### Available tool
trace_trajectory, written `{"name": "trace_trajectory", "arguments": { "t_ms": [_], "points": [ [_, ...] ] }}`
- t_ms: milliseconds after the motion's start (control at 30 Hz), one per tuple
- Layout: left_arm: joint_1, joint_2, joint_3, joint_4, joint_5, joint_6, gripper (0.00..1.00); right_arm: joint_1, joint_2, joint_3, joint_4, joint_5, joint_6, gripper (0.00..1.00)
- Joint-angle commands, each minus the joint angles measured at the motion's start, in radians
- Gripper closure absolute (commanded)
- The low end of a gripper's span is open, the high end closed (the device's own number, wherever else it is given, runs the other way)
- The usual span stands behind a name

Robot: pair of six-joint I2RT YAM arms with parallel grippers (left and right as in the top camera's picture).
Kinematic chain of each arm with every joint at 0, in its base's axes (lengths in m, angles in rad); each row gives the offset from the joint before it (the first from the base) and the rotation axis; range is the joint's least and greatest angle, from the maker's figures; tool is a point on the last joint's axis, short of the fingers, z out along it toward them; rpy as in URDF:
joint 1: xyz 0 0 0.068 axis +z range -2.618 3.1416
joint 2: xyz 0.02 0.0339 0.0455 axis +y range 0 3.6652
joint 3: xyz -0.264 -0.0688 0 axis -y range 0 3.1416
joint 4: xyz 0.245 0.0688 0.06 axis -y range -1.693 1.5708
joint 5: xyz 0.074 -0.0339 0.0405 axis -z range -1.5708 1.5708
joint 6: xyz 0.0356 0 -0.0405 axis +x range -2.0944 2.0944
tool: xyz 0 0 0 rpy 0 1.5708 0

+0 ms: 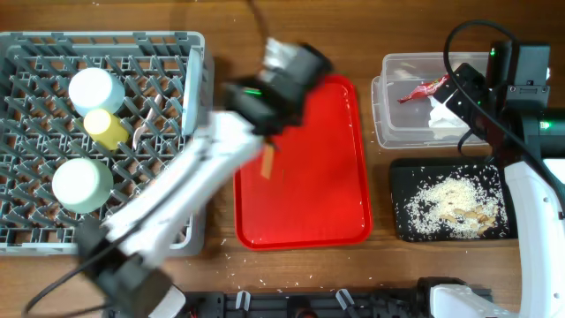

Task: Sort waste into correct bins and load items into the dishwasher rack
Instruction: 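Carry the chopstick to the dish rack and insert it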

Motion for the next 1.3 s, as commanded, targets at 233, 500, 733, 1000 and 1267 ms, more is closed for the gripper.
{"name": "trace_trajectory", "arguments": {
  "t_ms": [233,500,733,1000,1267],
  "points": [
    [0.698,-0.132,0.002,0.001,0.48,0.686,0.96,0.002,0.007,0.005,0.0,0.017,-0.003,0.0],
    [0.981,0.073,-0.002,0.022,0.803,0.761,0.96,0.002,0.007,0.005,0.0,0.017,-0.004,0.0],
    [0.985,0.185,-0.002,0.039,0.813,0.7,0.0,0.002,0.007,0.005,0.0,0.017,-0.003,0.0],
    [0.988,-0.065,0.0,-0.183,1.049,0.598,0.0,0.002,0.007,0.005,0.0,0.017,-0.003,0.0],
    [0.987,-0.529,-0.217,-0.37,1.183,0.67,0.0,0.002,0.007,0.005,0.0,0.017,-0.003,0.0]
  ]
}}
